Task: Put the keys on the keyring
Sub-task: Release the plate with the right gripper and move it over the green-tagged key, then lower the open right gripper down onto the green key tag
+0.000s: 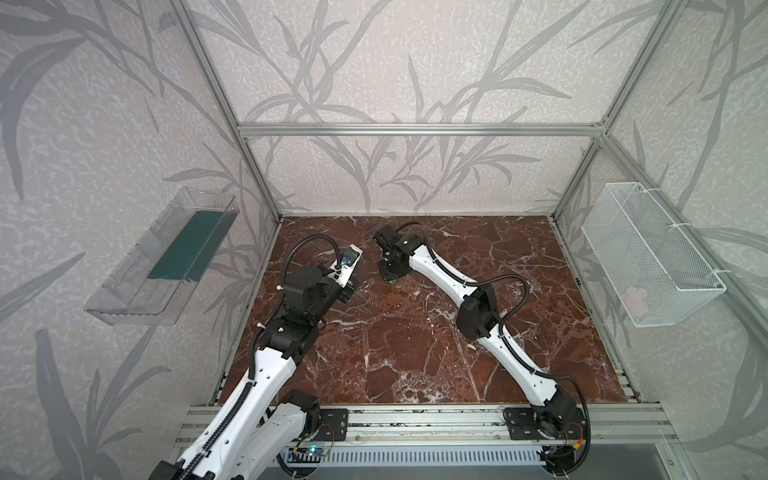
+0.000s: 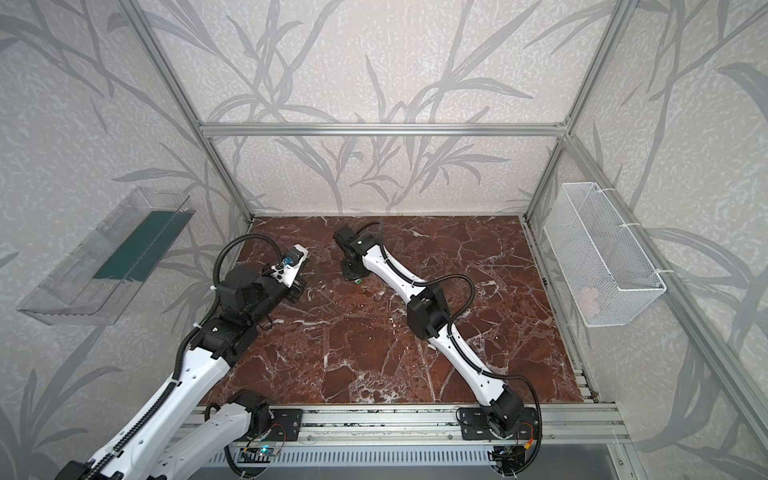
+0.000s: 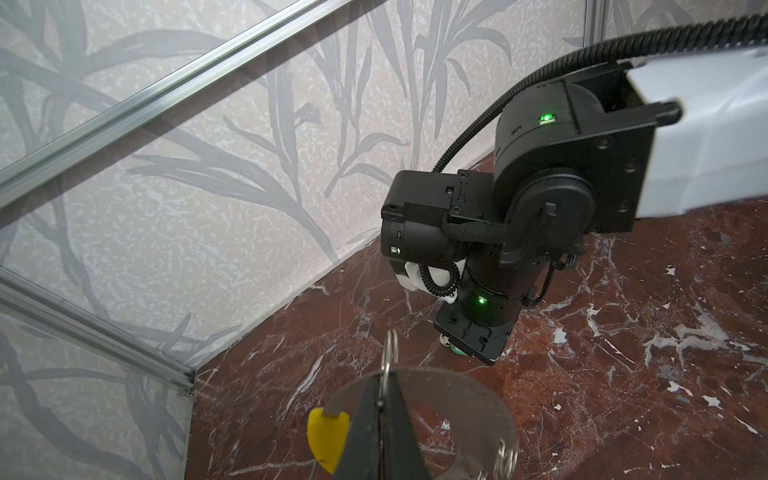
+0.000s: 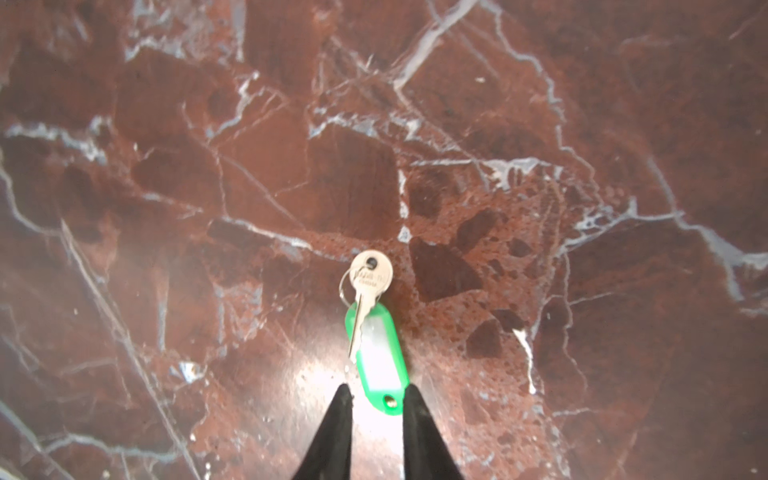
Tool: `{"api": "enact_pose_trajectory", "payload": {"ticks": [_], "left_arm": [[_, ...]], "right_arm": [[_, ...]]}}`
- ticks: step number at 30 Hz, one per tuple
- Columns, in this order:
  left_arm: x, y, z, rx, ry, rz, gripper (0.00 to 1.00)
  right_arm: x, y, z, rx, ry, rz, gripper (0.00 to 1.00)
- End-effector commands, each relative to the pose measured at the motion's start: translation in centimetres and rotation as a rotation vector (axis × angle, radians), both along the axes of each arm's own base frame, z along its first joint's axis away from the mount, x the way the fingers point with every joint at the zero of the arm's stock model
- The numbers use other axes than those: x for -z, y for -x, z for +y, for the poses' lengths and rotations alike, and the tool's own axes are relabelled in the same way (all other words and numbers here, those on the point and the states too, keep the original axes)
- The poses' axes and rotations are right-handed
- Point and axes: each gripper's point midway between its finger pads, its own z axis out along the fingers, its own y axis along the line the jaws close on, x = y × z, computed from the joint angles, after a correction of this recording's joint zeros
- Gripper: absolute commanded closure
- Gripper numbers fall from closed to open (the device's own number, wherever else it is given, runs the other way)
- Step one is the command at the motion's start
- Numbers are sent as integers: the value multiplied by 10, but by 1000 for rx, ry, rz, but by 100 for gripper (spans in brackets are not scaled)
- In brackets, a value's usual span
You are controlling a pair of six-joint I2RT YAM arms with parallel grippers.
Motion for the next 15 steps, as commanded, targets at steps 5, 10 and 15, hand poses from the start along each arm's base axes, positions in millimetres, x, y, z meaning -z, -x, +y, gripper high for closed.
{"api": "enact_pose_trajectory", "payload": {"ticks": [5,10,15], "left_arm": [[-25,4,1,3,28,-72,100],[-28,5,0,6,41,-71,100],[-28,6,0,8,48,-67,100]], "right_arm": [[-46,-3,20,-231,-26,-162,67],[-49,-16,34,-234,-85,-226,63],[-9,-12,14,-106,-19,-95,68]]}}
